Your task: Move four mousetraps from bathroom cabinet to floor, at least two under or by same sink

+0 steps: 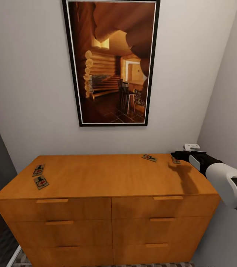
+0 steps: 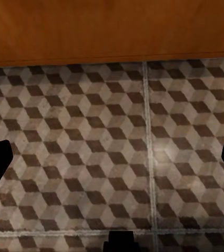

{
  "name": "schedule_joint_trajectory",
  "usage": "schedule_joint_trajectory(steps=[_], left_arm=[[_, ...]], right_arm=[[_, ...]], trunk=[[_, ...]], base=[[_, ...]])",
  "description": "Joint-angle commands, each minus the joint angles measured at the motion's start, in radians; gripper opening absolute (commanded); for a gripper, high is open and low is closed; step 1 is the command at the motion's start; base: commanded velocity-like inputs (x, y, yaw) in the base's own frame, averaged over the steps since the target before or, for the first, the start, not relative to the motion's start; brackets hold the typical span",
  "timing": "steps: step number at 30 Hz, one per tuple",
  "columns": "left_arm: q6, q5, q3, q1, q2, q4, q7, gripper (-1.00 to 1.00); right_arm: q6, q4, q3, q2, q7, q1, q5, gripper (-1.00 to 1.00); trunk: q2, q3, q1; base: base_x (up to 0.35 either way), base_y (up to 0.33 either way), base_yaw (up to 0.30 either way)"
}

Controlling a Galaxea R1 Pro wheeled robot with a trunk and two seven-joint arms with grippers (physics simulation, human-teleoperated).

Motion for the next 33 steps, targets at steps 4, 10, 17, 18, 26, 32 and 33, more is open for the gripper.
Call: schedule_joint_trajectory(steps=[4, 10, 17, 18, 26, 32, 33], left_arm=[[-0.003, 0.000, 0.000, -0.001, 0.000, 0.001, 0.000, 1.00], [-0.003, 0.000, 0.000, -0.001, 0.000, 0.001, 0.000, 1.00], [-0.003, 0.000, 0.000, -0.001, 0.000, 0.001, 0.000, 1.00], [-0.003, 0.000, 0.000, -0.001, 0.000, 0.001, 0.000, 1.00], [-0.003, 0.000, 0.000, -0.001, 0.000, 0.001, 0.000, 1.00], [-0.003, 0.000, 0.000, -0.001, 0.000, 0.004, 0.000, 1.00], [-0.003, 0.000, 0.000, -0.001, 0.000, 0.005, 0.000, 1.00]], right_arm=[[0.006, -0.002, -0.001, 0.000, 0.003, 0.000, 0.000, 1.00], [0.006, -0.002, -0.002, 0.000, 0.003, 0.000, 0.000, 1.00], [0.006, -0.002, -0.002, 0.000, 0.003, 0.000, 0.000, 1.00], [0.006, -0.002, -0.002, 0.000, 0.003, 0.000, 0.000, 1.00], [0.006, -0.003, -0.002, -0.001, 0.003, 0.000, 0.000, 1.00], [0.006, -0.003, -0.002, -0.002, 0.003, 0.000, 0.001, 1.00], [0.006, -0.003, -0.002, -0.002, 0.003, 0.000, 0.000, 1.00]], trunk=[[-0.001, -0.007, 0.000], [-0.001, -0.016, 0.000], [-0.001, -0.026, 0.000], [-0.001, -0.028, 0.000], [-0.001, -0.040, 0.000], [-0.001, -0.046, 0.000], [-0.001, -0.046, 0.000]], base=[[0.000, 0.000, 0.000], [0.000, 0.000, 0.000], [0.000, 0.000, 0.000], [0.000, 0.000, 0.000], [0.000, 0.000, 0.000], [0.000, 0.000, 0.000], [0.005, 0.000, 0.000]])
